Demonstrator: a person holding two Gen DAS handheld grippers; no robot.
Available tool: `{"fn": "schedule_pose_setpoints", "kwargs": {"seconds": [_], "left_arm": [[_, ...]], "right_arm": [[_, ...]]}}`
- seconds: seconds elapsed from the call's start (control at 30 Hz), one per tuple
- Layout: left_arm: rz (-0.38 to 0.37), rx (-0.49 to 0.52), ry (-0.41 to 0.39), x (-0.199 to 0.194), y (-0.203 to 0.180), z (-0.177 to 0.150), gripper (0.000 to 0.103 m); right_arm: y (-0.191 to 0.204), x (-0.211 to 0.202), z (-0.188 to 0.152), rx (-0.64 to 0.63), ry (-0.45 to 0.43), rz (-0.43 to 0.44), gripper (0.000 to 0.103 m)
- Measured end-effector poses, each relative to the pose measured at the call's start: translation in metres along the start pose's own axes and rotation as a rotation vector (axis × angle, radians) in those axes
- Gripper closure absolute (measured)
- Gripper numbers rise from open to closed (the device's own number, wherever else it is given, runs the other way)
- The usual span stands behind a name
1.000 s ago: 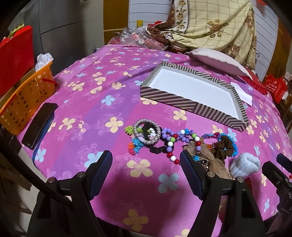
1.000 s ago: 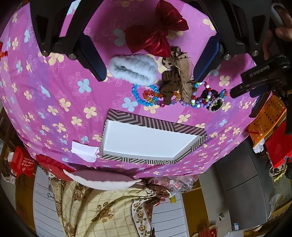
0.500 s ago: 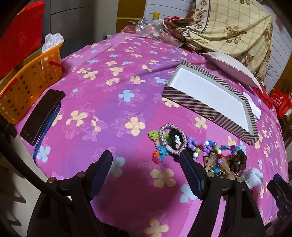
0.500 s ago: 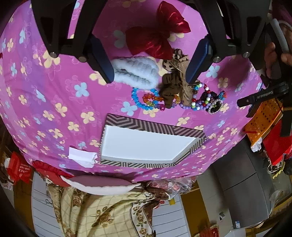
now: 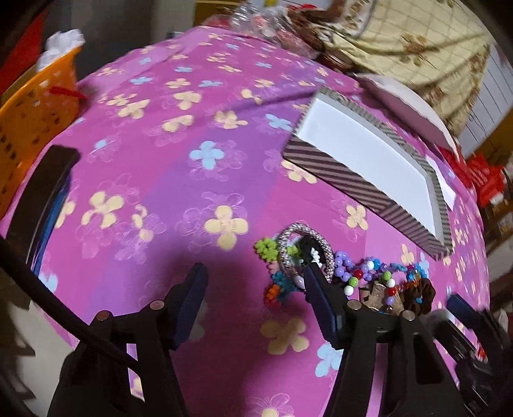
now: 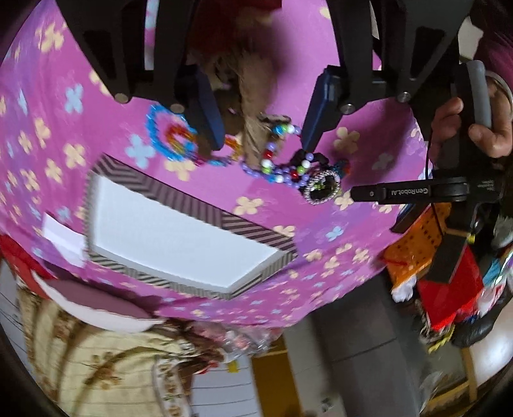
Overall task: Organize jewelry
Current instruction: 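Grasp the silver beaded bangle with the left tool while the right grasps the multicolour bead bracelet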
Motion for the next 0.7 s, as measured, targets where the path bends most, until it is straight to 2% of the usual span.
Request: {"fn": "schedule_pose_setpoints", "kwargs": {"seconds": [0.1, 0.23, 0.4, 0.43, 0.47, 0.53, 0.57, 0.63, 0.67, 0.7], "left_arm": [[-0.022, 0.042, 0.023, 0.006, -0.004, 0.002, 0.053], [-0.015, 0.107, 0.042, 0.015, -0.008, 0.007, 0.053], [-0.020, 0.142, 0.062, 0.026, -0.013, 0.014, 0.053], [-0.020, 0.137, 0.066, 0.029, -0.012, 0.015, 0.056], [-0.028, 0.133, 0.073, 0.032, -0.012, 0.017, 0.064], [-0.044, 0.135, 0.089, 0.036, -0.013, 0.018, 0.078], [-0.058, 0.137, 0.093, 0.038, -0.014, 0.018, 0.083], [-0.064, 0.141, 0.083, 0.038, -0.015, 0.021, 0.088], [-0.063, 0.143, 0.074, 0.036, -0.015, 0.022, 0.096], [-0.060, 0.142, 0.065, 0.034, -0.015, 0.023, 0.096]], "right_arm": [[0.008, 0.018, 0.009, -0.042, 0.043, 0.001, 0.061], [0.011, 0.040, 0.019, -0.072, 0.084, -0.021, 0.062], [0.012, 0.056, 0.021, -0.091, 0.119, -0.026, 0.062], [0.012, 0.059, 0.022, -0.095, 0.126, -0.025, 0.063], [0.012, 0.061, 0.021, -0.097, 0.133, -0.020, 0.065], [0.013, 0.068, 0.021, -0.100, 0.147, -0.007, 0.078], [0.013, 0.070, 0.021, -0.101, 0.151, -0.005, 0.079], [0.013, 0.071, 0.022, -0.107, 0.150, -0.008, 0.085], [0.013, 0.070, 0.022, -0.110, 0.145, -0.007, 0.088], [0.013, 0.069, 0.023, -0.110, 0.139, -0.006, 0.093]]}}
Point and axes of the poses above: each gripper's, at about its wrist camera, not at the fingertips, and x roughly the way its jaws point, y to its left, z to its top, the point moved 10 cm from there along x, roughly the way its jaws point, and after that the axes turned 14 degrees about y, right-handed, at the moved point
